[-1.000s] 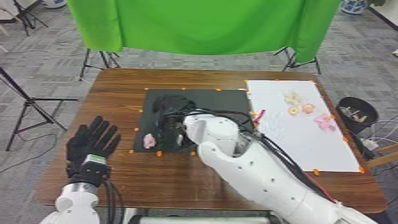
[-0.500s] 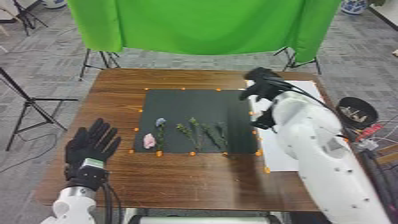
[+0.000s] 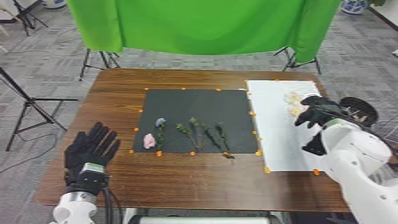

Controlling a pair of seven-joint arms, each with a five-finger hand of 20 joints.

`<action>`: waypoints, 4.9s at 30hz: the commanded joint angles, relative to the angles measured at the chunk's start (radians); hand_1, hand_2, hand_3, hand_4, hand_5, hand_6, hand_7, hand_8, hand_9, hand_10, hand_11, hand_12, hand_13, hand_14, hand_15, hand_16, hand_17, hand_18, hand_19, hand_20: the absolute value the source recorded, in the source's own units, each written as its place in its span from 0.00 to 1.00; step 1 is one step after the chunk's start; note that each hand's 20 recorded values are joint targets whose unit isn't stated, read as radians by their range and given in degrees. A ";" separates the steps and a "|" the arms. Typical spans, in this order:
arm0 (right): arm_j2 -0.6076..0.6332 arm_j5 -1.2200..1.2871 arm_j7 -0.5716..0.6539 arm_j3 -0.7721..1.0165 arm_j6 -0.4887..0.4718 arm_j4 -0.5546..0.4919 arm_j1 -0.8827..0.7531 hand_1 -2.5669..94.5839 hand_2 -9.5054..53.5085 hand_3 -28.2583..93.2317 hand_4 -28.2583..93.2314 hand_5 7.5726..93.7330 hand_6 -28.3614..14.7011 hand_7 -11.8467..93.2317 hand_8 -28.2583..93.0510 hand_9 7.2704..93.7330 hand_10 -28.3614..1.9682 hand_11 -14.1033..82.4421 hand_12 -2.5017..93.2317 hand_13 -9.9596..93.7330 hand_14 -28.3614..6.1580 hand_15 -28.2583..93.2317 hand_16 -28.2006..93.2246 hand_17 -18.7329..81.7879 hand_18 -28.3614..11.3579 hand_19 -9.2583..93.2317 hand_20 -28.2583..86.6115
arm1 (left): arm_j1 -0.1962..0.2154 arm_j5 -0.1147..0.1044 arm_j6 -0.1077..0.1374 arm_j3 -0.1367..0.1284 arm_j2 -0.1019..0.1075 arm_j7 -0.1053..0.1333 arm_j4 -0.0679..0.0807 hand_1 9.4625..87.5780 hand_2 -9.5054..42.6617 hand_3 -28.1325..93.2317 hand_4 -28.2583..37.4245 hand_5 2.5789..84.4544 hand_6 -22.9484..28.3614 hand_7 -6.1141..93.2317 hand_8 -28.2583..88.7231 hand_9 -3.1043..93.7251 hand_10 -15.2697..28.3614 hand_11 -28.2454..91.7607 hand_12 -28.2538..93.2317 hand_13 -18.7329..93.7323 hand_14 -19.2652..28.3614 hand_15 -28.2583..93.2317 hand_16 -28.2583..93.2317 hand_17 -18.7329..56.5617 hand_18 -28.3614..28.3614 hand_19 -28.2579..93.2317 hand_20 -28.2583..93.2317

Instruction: Arrange flowers

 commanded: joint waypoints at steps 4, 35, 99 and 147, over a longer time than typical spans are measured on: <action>0.023 0.033 0.074 0.054 0.018 0.085 -0.012 0.50 0.00 0.91 0.00 0.30 0.52 0.24 0.13 0.24 0.40 0.21 0.13 0.39 0.45 0.31 0.37 0.37 0.27 0.66 0.42 | 0.023 -0.012 0.028 0.001 -0.008 0.016 -0.014 0.25 0.53 0.84 0.00 0.47 0.63 0.26 0.16 0.37 0.70 0.47 0.32 0.38 0.75 0.60 0.16 0.16 0.75 0.55 0.31; 0.082 -0.053 -0.073 -0.073 0.350 0.173 -0.008 0.73 0.06 0.66 0.00 0.83 0.68 0.27 0.24 0.94 0.58 0.31 0.38 0.83 0.57 0.49 0.54 0.55 0.30 0.82 0.54 | 0.016 -0.033 0.075 0.017 -0.011 0.019 -0.024 0.25 0.54 0.84 0.00 0.49 0.64 0.29 0.15 0.38 0.72 0.50 0.32 0.39 0.76 0.62 0.15 0.16 0.76 0.56 0.31; -0.174 -0.242 -0.244 -0.779 0.113 0.137 0.490 0.46 0.06 0.86 0.00 0.62 0.61 0.26 0.13 0.69 0.47 0.32 0.20 0.68 0.46 0.55 0.39 0.46 0.20 0.83 0.52 | -0.008 -0.055 0.065 0.017 0.015 -0.015 -0.021 0.24 0.55 0.84 0.00 0.49 0.64 0.28 0.15 0.38 0.71 0.49 0.32 0.39 0.76 0.62 0.15 0.16 0.76 0.56 0.31; -0.258 -0.209 -0.270 -0.779 -0.013 0.332 0.579 0.68 0.22 0.70 0.00 0.70 0.70 0.26 0.22 0.84 0.64 0.25 0.28 0.71 0.60 0.42 0.51 0.44 0.30 0.74 0.53 | -0.043 -0.042 0.052 0.051 0.019 -0.029 -0.004 0.24 0.55 0.84 0.00 0.49 0.64 0.28 0.15 0.38 0.72 0.49 0.32 0.39 0.76 0.62 0.15 0.16 0.76 0.56 0.31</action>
